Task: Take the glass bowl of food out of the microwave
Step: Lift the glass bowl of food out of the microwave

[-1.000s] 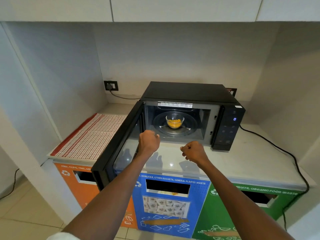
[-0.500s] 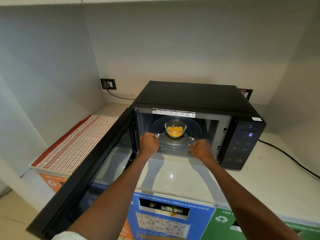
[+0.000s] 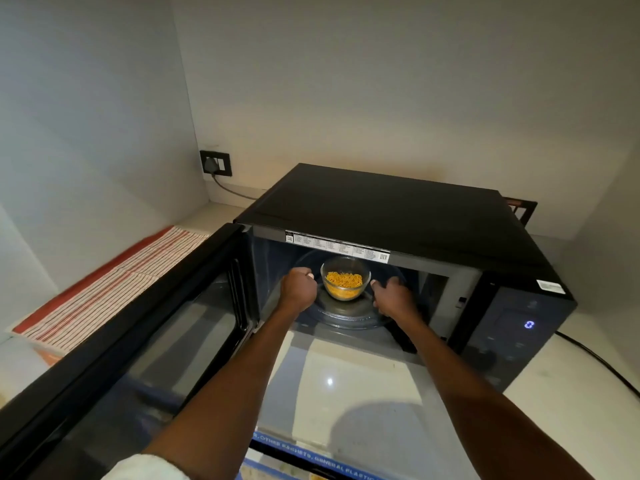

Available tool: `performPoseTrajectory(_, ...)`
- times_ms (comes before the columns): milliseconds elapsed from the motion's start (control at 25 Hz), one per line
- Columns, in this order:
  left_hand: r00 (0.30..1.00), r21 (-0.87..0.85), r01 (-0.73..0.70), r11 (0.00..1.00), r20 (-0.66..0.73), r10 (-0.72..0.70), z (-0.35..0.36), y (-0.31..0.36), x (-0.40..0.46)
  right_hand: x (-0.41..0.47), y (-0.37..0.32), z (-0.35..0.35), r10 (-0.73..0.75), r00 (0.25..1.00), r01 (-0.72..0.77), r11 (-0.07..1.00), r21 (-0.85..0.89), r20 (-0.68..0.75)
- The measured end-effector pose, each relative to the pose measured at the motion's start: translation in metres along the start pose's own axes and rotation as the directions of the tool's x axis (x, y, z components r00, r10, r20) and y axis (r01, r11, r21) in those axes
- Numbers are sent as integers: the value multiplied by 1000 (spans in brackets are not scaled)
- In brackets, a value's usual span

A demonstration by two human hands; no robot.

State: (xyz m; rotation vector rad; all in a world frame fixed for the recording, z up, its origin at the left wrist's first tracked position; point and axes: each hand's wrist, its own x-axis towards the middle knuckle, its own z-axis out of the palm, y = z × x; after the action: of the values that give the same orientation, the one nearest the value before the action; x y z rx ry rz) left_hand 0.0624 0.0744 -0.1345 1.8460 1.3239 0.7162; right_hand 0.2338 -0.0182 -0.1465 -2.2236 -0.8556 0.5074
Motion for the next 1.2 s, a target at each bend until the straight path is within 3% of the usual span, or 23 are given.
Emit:
performPoseTrajectory(440,992,-18,4,1000,128,-1,29,-6,29,32,-17,22,57,993,-62,997,39,100)
performPoseTrajectory(560,989,-117,48,992,147,-30,34,-9,30,34,-18,25,85,987,-93,994,51,134)
performPoseTrajectory(680,981,-247,116,962,181,-72,34,-11,27,29,-18,26,95,989,-101,994,48,110)
performPoseTrajectory(920,983,-321,163,933,133,-126,14,-9,8,2,-16,22,33,999,-33,999,-6,43)
performPoseTrajectory(1200,982,-284,188,940,64,-178,-35,-12,-33,-73,-39,17,-56,997,51,995,-89,-55)
